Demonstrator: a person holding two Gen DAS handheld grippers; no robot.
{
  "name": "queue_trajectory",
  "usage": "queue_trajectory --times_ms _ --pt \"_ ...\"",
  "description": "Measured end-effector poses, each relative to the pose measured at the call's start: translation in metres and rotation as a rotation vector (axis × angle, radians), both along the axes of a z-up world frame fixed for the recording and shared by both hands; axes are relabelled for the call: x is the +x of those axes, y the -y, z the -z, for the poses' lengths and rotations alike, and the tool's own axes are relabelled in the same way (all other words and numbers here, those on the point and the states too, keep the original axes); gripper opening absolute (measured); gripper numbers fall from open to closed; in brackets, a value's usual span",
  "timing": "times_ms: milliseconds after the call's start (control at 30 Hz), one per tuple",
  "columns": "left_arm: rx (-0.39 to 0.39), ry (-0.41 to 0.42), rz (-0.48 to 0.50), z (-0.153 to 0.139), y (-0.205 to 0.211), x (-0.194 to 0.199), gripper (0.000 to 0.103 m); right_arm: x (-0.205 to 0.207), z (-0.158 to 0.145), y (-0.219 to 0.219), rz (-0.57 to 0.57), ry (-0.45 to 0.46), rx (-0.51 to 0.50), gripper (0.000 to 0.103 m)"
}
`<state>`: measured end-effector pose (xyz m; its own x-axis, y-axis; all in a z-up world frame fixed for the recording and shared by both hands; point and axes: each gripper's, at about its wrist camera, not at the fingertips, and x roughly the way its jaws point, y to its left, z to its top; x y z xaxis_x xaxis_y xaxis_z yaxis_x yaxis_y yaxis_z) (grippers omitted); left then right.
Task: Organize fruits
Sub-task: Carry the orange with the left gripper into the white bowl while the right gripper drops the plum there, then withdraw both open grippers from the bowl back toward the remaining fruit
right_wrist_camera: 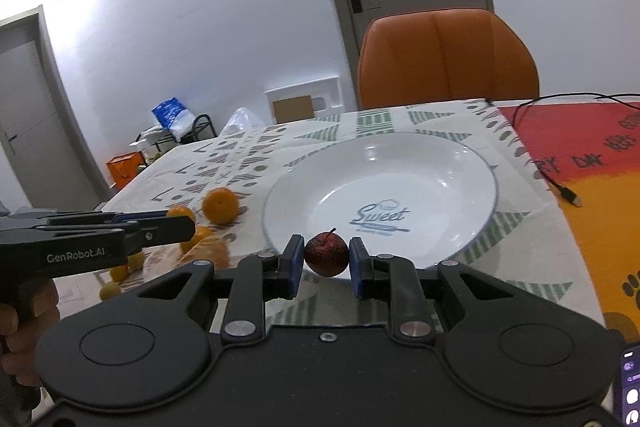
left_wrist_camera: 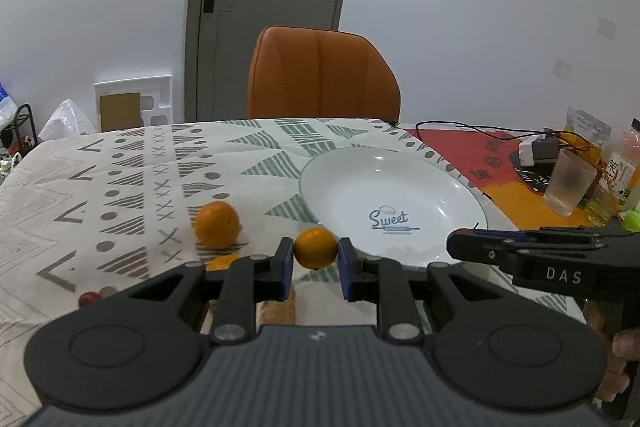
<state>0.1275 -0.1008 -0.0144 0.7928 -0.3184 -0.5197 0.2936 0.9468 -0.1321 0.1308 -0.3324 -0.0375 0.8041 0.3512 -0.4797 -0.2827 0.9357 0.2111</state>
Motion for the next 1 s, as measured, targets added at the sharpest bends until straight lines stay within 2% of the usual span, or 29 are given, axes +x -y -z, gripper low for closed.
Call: queue_trajectory --times_ms 300,400,767,933,1000 --pt "0.003 0.001 0.037 0.002 0.021 0.016 0.022 0.007 0.005 0.012 0.059 0.002 -0.007 0.023" --pt "0.004 -0.001 0.052 0.003 0.028 0.02 0.022 0.007 0.006 0.015 0.075 0.002 -0.004 0.028" --pt "0.009 -0.01 0.09 0.003 0.052 0.032 0.022 -0.005 0.0 0.025 0.089 0.016 0.014 0.028" --pt "0.039 -0.018 0.061 0.004 0.053 0.034 0.029 -0.008 0.001 0.029 0.099 0.005 0.024 0.03" --pt "0.036 -0.034 0.043 0.004 0.048 0.033 0.035 -0.007 0.002 0.029 0.102 0.0 0.028 0.031"
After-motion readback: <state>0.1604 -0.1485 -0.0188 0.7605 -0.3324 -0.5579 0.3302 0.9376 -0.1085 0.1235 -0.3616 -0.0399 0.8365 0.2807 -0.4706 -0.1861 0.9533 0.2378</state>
